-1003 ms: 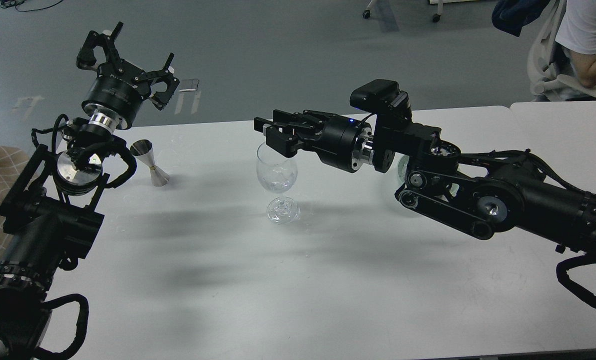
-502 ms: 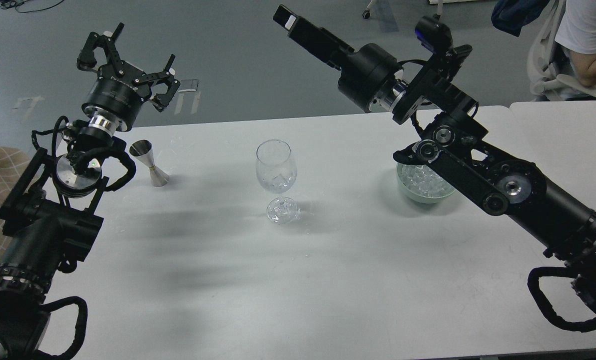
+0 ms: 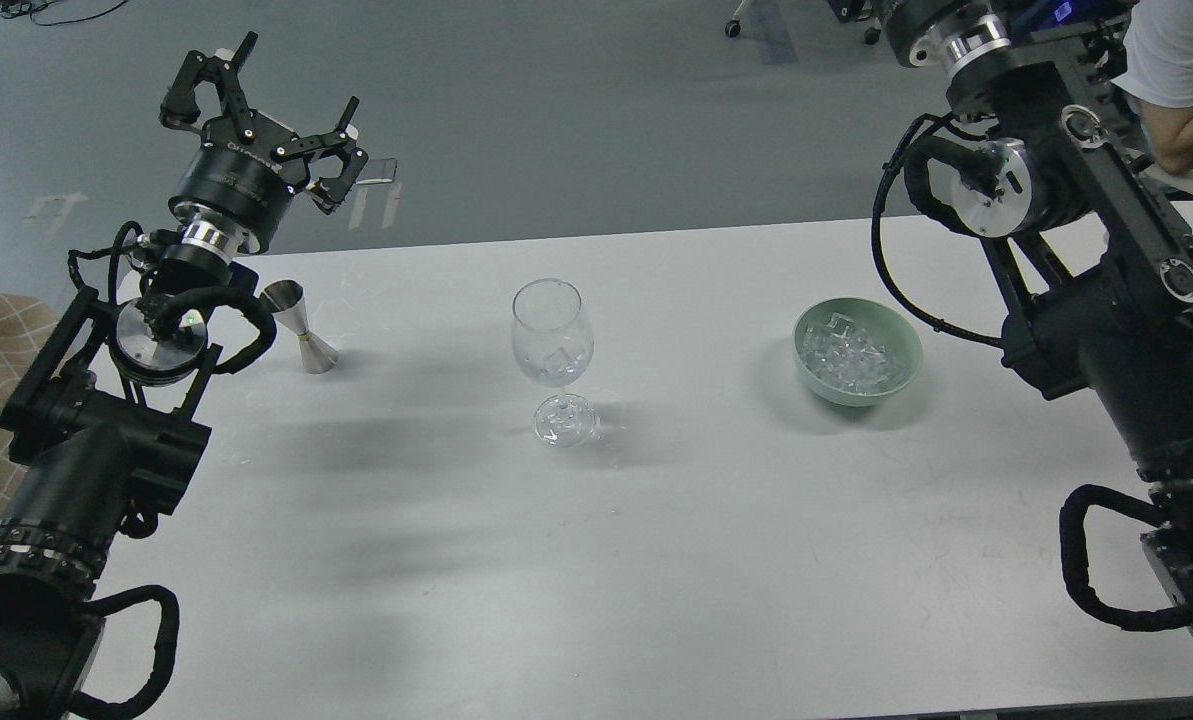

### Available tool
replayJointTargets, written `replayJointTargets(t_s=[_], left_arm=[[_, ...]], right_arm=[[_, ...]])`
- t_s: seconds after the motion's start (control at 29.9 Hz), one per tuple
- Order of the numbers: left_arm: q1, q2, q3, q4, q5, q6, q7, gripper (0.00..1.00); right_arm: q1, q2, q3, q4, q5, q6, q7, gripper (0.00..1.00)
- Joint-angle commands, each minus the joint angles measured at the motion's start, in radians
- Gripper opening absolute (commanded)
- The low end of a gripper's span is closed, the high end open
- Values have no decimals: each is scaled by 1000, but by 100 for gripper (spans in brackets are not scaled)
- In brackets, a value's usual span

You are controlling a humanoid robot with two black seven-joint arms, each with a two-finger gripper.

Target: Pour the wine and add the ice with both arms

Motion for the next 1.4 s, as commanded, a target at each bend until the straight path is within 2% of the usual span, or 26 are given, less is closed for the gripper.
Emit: replayJointTargets(t_s=[0.0,0.07,0.1,0.27,0.37,0.47,0.6,1.37], left_arm=[[1,-7,10,0,23,11,-116,96],[0,-12,10,0,54,24,-188,96],[-3,-15,10,-2,62,45,-200,96],[-23,-13,42,-12,63,82,-191,97],[-31,-12,90,-12,63,88,-198,97],[-33,2,115,-16,66,77,-194,97],[-33,1,115,-16,66,84,-188,97],[-49,7,122,-19,65,90,-181,98]], right_arm=[[-33,-2,69,-35,18,-11,15,100],[-42,-2,87,-53,21,-7,22,100],[-53,-4,90,-53,21,-5,28,100],[-69,10,142,-57,29,6,47,100],[-62,30,176,-123,44,41,45,100],[-25,59,182,-287,64,140,44,100],[47,59,179,-457,90,174,47,100],[39,87,153,-404,126,173,47,100]])
